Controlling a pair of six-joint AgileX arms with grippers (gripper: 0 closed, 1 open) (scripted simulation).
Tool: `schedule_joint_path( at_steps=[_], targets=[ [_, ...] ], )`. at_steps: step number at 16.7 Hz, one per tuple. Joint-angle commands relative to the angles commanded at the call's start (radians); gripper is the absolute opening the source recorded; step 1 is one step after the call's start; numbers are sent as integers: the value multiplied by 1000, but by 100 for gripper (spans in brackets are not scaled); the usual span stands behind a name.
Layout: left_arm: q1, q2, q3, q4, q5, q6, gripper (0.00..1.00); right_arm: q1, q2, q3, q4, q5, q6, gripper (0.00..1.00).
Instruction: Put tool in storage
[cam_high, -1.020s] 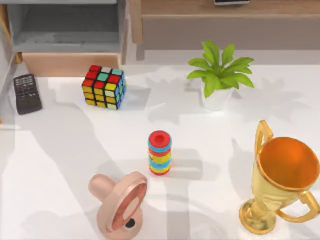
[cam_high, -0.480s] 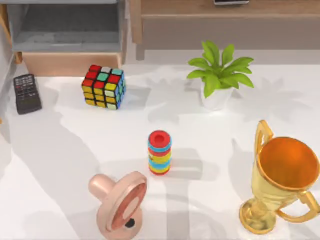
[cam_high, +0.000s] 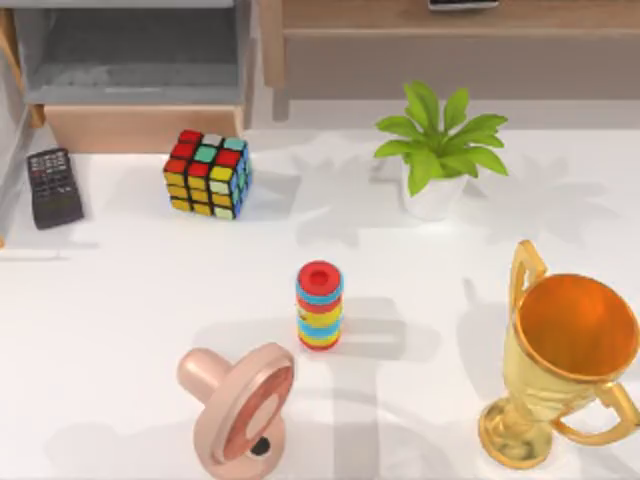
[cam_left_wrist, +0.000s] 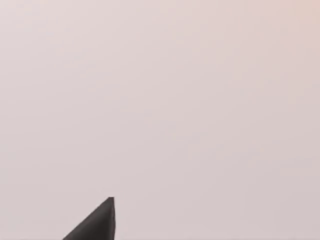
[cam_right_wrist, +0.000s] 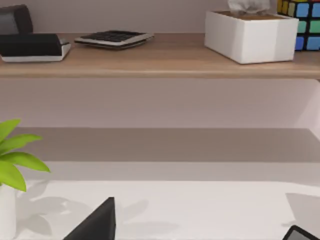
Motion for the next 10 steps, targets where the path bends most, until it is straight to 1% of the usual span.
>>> schedule_joint_path(
  at_steps=[3,5,7,10],
  targets=[
    [51,17,-109,318,40,43,100,0,0,0,0,0,0,100],
    [51,1,-169,490,78,80,100,0,0,0,0,0,0,100],
    [34,-26,-234,632,127,137,100,0,0,0,0,0,0,100],
    [31,-76,-359,780,206,275,100,0,0,0,0,0,0,100]
  ],
)
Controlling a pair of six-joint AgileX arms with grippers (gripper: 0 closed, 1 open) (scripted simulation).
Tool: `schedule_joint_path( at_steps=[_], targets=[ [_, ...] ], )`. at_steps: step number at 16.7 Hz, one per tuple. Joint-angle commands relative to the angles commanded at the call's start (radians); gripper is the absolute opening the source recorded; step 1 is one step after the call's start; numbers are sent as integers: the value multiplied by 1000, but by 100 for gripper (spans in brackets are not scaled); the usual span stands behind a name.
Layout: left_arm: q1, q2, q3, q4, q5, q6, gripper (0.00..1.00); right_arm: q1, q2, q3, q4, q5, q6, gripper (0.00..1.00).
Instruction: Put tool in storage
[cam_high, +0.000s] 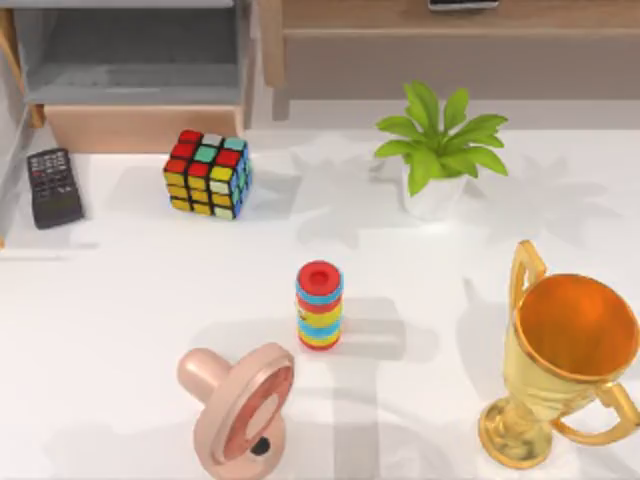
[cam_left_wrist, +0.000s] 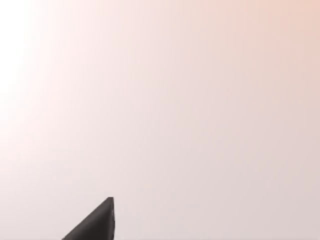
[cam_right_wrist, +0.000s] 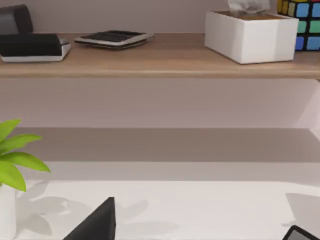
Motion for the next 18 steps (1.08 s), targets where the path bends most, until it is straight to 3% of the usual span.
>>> schedule_joint_path(
  at_steps=[6,10,14,18],
  targets=[
    [44,-58,-342,127,113,397,100,0,0,0,0,0,0,100],
    [-32,-36,-495,238,173,597,100,0,0,0,0,0,0,100],
    [-108,-13,-552,294,194,687,100,0,0,0,0,0,0,100],
    [-114,-12,-555,294,194,693,100,0,0,0,0,0,0,100]
  ],
)
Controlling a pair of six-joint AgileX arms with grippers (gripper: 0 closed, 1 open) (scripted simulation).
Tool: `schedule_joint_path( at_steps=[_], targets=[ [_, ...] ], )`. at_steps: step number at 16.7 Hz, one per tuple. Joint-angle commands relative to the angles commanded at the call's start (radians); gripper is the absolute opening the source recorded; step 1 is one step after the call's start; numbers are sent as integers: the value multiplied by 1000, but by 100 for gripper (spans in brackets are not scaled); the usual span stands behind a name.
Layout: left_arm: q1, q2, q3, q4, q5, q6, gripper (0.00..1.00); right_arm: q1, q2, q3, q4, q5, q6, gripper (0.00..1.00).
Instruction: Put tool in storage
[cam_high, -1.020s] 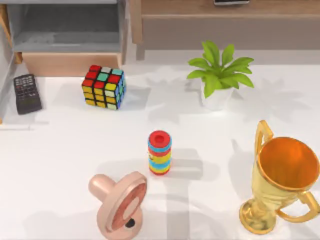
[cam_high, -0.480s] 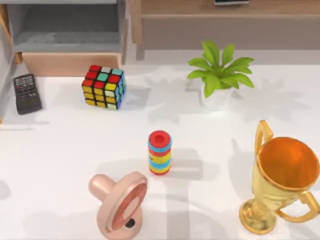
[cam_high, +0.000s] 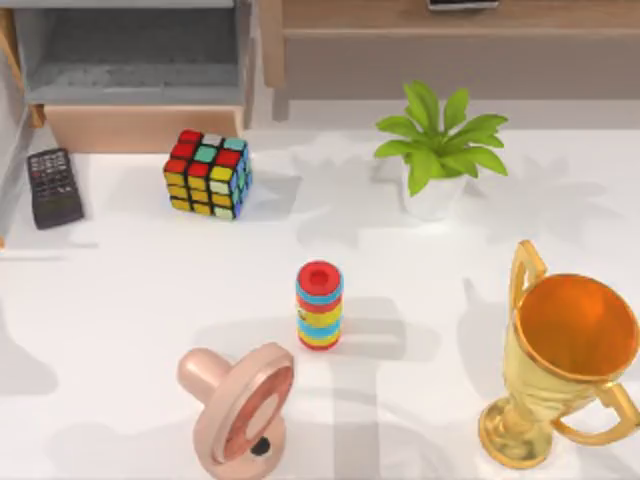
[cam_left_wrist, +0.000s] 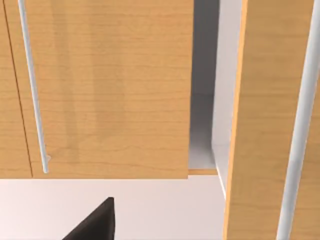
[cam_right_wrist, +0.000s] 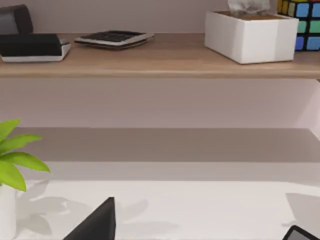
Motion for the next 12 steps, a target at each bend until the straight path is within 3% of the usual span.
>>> schedule_joint_path(
  at_steps=[12],
  targets=[
    [-58,32,80,-46,-58,-1,100,0,0,0,0,0,0,100]
  ],
)
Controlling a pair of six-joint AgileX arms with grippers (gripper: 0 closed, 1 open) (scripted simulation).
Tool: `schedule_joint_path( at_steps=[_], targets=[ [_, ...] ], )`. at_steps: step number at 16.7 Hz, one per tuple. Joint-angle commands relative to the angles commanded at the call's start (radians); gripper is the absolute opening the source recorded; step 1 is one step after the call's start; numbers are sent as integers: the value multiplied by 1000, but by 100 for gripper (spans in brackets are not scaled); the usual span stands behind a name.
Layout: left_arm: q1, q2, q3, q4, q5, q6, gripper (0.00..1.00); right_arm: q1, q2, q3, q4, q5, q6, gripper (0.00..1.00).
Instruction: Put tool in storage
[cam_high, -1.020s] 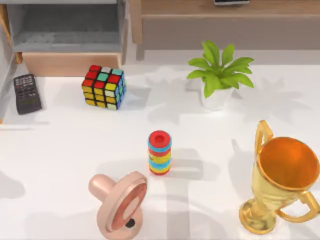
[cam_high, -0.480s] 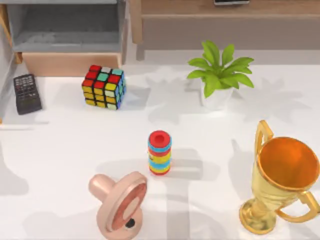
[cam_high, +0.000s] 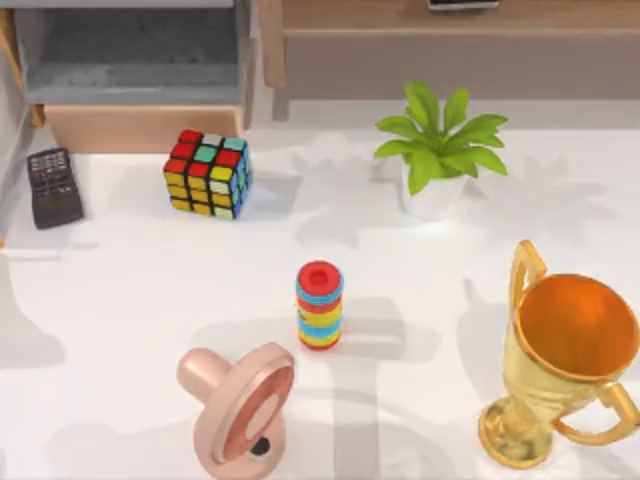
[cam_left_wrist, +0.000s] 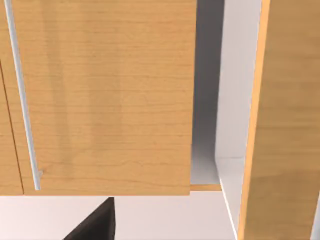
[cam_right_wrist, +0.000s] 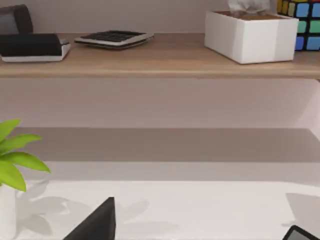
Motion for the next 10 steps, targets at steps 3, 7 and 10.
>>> schedule_joint_path(
  at_steps=[3,7,10],
  targets=[
    [0,0,0,0,0,0,77,0,0,0,0,0,0,100],
    [0,0,0,0,0,0,47,0,0,0,0,0,0,100],
    [0,0,0,0,0,0,25,0,0,0,0,0,0,100]
  ],
)
